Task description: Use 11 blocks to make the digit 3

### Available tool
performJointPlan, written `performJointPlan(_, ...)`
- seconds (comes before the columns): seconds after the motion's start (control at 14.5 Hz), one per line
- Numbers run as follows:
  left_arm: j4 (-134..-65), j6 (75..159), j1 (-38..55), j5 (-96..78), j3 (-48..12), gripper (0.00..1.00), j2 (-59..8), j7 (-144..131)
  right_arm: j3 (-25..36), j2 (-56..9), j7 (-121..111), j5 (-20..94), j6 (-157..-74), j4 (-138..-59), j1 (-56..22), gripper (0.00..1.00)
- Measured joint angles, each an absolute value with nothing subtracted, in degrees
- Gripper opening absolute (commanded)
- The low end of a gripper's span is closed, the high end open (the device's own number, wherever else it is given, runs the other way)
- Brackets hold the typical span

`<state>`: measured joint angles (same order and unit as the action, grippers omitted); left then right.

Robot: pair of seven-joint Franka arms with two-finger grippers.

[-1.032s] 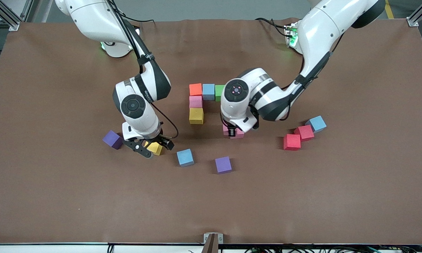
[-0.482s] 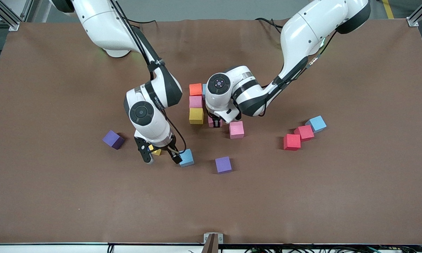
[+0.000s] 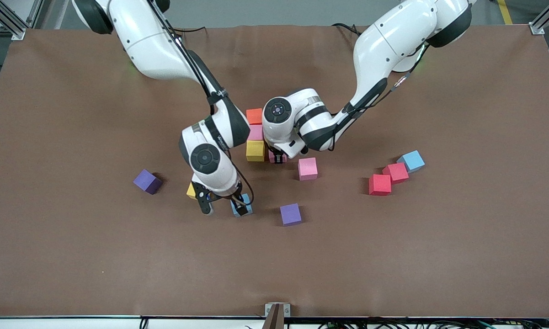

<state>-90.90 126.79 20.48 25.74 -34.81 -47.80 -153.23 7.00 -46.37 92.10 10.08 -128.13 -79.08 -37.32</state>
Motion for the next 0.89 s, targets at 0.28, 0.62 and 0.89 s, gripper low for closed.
performJointPlan(0.28, -91.35, 127.49, 21.01, 25.74, -34.8, 0.56, -47.88, -153.25, 7.15, -49.07, 93.08, 10.08, -128.49, -77.0, -37.7, 0.87)
performJointPlan(0.62, -91.5, 129.16, 21.37, 25.74, -34.47, 0.56, -47.99, -153.26, 7.19, -49.16, 93.16, 10.17, -128.35, -76.76, -37.14, 0.97)
performJointPlan(0.89, -91.5, 130.5, 21.72, 25.74, -33.85, 0.56, -47.99, -153.26, 7.39, -49.16, 93.65, 11.99, -127.44, -75.26, -37.02, 1.0)
